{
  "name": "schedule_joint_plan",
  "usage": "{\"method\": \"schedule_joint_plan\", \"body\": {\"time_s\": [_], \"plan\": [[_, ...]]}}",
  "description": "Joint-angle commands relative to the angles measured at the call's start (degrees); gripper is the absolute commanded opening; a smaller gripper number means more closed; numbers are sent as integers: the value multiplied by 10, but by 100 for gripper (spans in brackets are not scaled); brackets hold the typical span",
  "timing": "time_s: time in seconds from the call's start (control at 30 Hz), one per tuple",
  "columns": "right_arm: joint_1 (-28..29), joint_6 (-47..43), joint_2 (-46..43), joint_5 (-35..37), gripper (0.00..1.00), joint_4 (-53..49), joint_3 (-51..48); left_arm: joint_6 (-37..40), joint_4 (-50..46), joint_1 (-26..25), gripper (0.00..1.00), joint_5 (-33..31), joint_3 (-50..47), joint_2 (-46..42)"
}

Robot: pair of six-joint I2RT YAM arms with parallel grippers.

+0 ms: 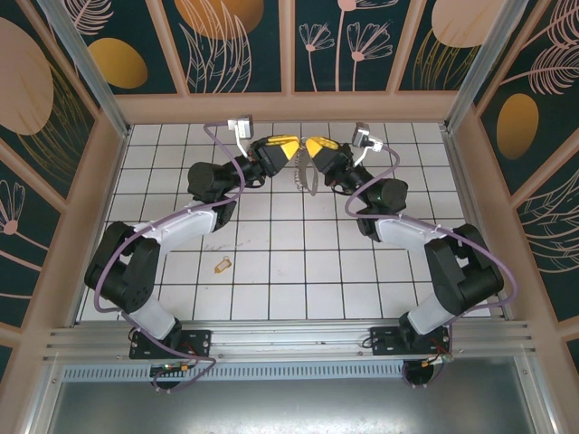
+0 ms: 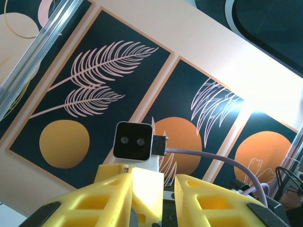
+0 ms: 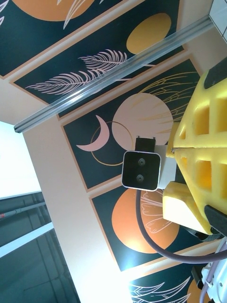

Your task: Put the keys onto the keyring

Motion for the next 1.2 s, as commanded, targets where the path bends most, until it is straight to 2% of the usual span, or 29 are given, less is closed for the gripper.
{"method": "schedule_joint_plan", "body": {"time_s": [0.0,0.4,0.47,0.53,0.7,0.9,1.17], "plan": [[6,11,6,4,0,51,17,-3,33,-5,30,6,17,10],[7,6,1,-1,0,43,13,9,19,-5,30,-3,15,23],[8,-1,-3,3,0,32,9,13,20,-6,37,-4,11,18],[6,-9,-8,9,0,22,5,24,18,-6,50,-14,2,6],[5,-19,-15,14,0,11,1,76,-27,-6,60,-53,-17,-38],[5,-17,-17,7,0,11,1,112,-73,-6,61,-83,-36,-56],[8,-13,-12,-11,0,7,16,89,-73,-6,54,-47,3,-17]]}}
